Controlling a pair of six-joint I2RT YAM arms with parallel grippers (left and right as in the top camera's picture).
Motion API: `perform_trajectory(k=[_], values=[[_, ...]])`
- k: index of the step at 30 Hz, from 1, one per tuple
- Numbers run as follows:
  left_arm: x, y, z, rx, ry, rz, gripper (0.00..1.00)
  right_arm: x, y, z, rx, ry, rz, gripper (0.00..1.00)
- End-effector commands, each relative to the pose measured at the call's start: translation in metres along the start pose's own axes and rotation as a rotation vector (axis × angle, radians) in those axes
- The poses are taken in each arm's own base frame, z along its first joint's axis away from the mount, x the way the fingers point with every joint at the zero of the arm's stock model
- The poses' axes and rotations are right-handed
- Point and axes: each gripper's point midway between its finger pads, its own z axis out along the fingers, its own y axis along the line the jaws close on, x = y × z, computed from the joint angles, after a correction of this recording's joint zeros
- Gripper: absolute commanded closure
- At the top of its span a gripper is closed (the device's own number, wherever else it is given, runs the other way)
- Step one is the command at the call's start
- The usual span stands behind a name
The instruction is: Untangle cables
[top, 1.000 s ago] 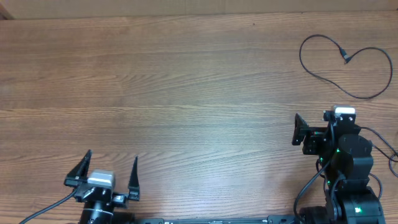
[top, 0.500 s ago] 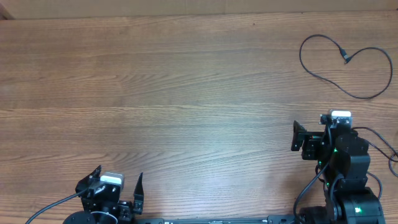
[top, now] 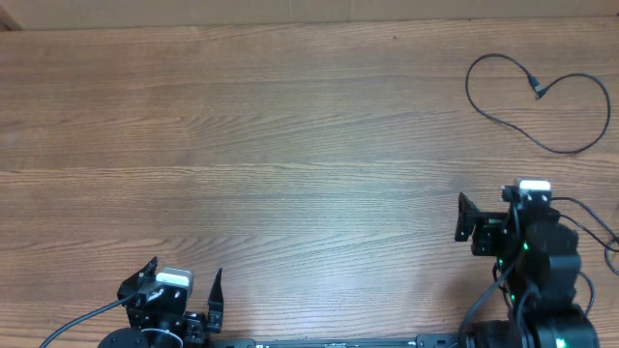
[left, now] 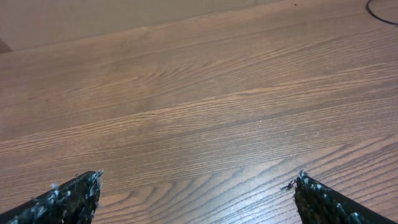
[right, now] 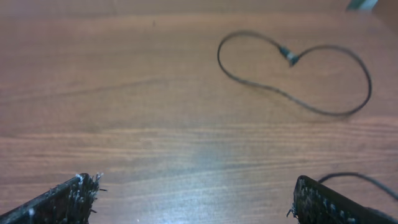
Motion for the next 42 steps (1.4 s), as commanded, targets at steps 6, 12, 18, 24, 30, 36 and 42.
perform_trajectory(k=[6,12,18,24,30,36,42], values=[[-0.001,-0.002,-0.001,0.012,-0.009,-0.016,0.00,-0.059,-0.005,-0.049,0.003,-0.355,0.031,0.00],[-0.001,-0.002,-0.001,0.011,-0.009,-0.016,0.00,-0.071,-0.012,-0.060,0.026,-0.469,0.052,0.00],[-0.001,-0.002,-0.001,0.011,-0.009,-0.016,0.00,-0.106,-0.010,-0.074,-0.043,-0.785,0.183,0.00],[-0.001,-0.002,-0.001,0.011,-0.009,-0.016,0.01,-0.105,-0.007,-0.071,-0.128,-0.945,0.284,0.00],[-0.001,-0.002,-0.001,0.011,-0.009,-0.016,0.01,-0.080,-0.006,-0.048,-0.194,-0.958,0.407,0.00],[-0.001,-0.002,-0.001,0.012,-0.009,-0.016,0.00,-0.061,-0.011,-0.029,-0.154,-0.900,0.421,0.00],[-0.001,-0.002,-0.001,0.011,-0.009,-0.016,0.00,-0.035,-0.012,-0.011,-0.116,-0.772,0.421,0.00]])
